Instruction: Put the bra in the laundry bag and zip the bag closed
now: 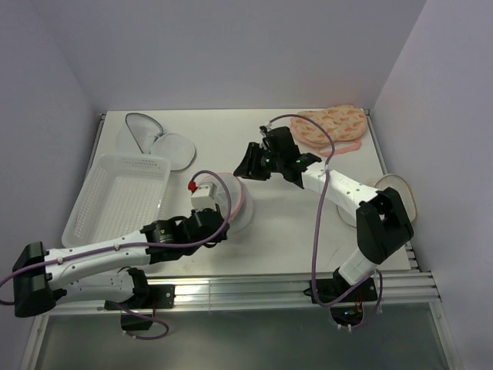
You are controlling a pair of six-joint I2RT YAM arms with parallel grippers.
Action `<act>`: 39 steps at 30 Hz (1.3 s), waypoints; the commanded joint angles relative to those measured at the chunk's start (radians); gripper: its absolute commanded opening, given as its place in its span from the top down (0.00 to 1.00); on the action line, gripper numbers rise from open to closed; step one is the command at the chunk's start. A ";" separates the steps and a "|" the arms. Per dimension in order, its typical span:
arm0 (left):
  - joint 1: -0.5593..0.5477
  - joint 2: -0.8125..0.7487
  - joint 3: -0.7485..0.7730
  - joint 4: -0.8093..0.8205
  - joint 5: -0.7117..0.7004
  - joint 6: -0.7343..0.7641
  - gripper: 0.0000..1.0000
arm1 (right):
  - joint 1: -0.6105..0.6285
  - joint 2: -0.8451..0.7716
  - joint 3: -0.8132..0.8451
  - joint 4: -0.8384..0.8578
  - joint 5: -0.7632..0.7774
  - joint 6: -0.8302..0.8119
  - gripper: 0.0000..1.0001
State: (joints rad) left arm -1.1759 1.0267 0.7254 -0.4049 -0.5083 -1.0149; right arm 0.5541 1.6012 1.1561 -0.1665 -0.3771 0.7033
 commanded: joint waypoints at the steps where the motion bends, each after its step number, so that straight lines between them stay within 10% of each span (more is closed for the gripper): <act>1: -0.011 0.053 0.088 0.080 0.017 0.048 1.00 | 0.010 -0.067 0.036 -0.068 0.084 -0.051 0.52; 18: 0.019 0.250 0.192 0.176 0.059 0.114 1.00 | 0.033 -0.437 -0.352 0.019 0.115 0.114 0.43; 39: 0.021 0.242 0.174 0.179 0.068 0.105 1.00 | 0.165 -0.366 -0.415 0.162 0.196 0.205 0.58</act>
State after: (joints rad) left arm -1.1580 1.2911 0.8814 -0.2512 -0.4480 -0.9195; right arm 0.7113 1.2236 0.7456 -0.0582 -0.2039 0.8970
